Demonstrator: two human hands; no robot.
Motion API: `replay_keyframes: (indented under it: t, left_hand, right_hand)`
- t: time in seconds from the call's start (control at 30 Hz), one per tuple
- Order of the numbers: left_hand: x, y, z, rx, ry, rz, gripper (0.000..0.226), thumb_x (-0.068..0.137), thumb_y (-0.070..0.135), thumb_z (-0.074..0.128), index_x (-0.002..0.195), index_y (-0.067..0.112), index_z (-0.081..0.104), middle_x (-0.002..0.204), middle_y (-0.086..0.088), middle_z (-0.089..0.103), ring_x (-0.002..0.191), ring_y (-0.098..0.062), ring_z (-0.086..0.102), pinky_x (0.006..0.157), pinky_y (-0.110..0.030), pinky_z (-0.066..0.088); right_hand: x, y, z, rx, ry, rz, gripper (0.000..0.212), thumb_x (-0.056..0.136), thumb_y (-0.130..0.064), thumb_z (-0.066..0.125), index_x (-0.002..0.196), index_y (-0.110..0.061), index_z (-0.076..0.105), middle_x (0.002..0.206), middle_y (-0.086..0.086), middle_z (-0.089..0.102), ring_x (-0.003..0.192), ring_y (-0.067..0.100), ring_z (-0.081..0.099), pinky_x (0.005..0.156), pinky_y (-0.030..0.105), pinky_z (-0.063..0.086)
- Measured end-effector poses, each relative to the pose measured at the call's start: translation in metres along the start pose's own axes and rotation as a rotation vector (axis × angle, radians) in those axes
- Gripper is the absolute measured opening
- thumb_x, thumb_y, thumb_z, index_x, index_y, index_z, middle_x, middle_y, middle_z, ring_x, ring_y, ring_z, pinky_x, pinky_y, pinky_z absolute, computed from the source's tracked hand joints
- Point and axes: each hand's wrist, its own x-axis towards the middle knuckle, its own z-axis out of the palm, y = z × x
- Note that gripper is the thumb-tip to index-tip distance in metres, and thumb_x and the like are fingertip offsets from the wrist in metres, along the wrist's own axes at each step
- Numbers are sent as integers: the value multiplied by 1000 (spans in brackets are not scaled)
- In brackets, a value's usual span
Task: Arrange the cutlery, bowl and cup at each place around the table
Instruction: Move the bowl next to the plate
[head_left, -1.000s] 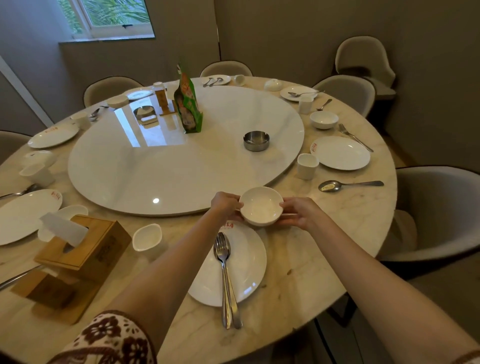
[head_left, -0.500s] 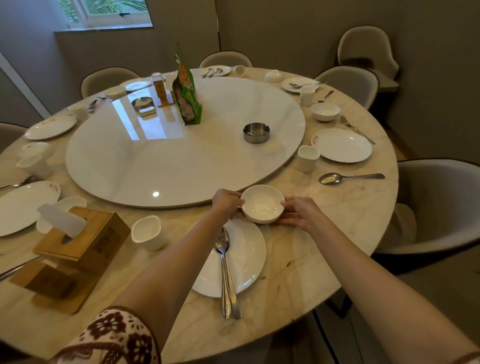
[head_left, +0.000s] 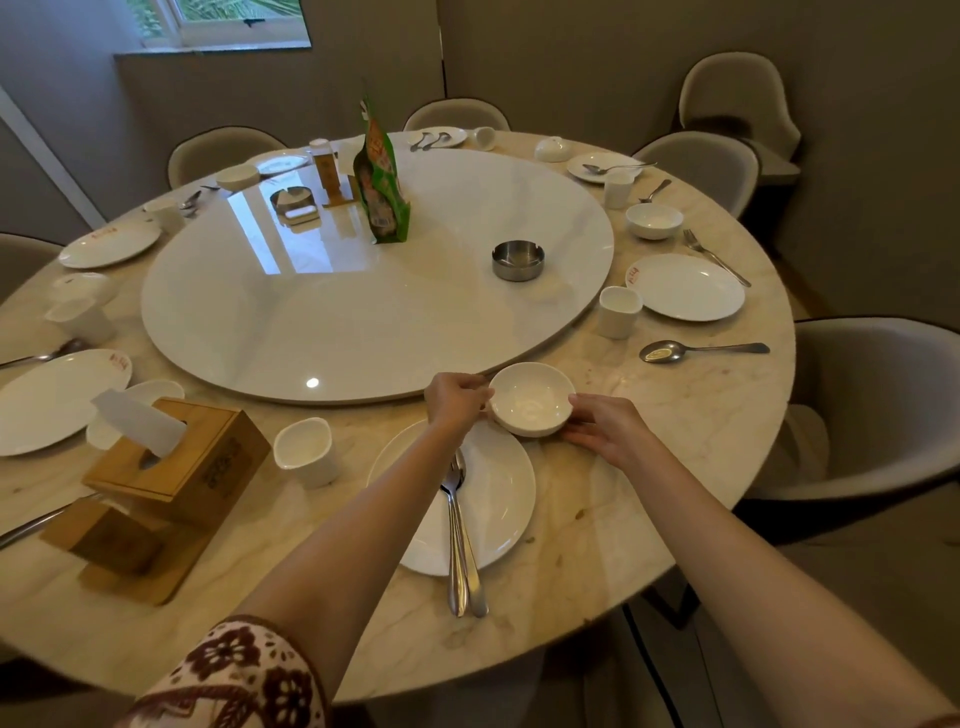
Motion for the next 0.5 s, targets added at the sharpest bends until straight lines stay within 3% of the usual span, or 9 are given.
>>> replay_keyframes:
  t: [0.1,0.2,0.27,0.33,0.5]
  left_hand:
    - [-8,-1,-19,39,19,113,37,80,5,73,117,7,67,106,-12,71,88,-23,67,71,-31,59]
    - [-21,-1,-48,152,-7,277,40,81,4,71,121,9,66,107,-9,71,97,-17,66,80,-20,54]
    - [-31,-3,-72,230,-36,364,44,81,4,72,124,11,64,111,-9,70,102,-16,67,86,-19,53]
    - [-38,-8,-98,365,-45,442,51,80,8,73,129,15,61,121,-9,67,115,-18,62,101,-29,47]
    - [-48,-24,-154,795,-84,455,74,80,15,74,145,21,39,150,-6,41,147,-21,22,119,-43,19]
  right_hand:
    - [-10,1,-2,-70,29,-17,31,89,-3,63,119,7,58,101,22,64,91,34,65,80,42,58]
    - [-26,9,-1,-232,126,-93,31,87,0,62,117,5,61,101,20,67,87,29,67,83,38,58]
    - [-44,24,0,-364,145,-207,40,86,-7,64,125,-2,58,112,15,65,98,26,65,85,36,56]
    - [-66,44,0,-504,119,-330,50,86,-12,65,134,-7,53,127,9,58,114,23,56,91,34,49]
    - [-95,104,1,-938,16,-434,87,85,-34,70,153,-14,19,162,5,11,148,21,13,119,36,19]
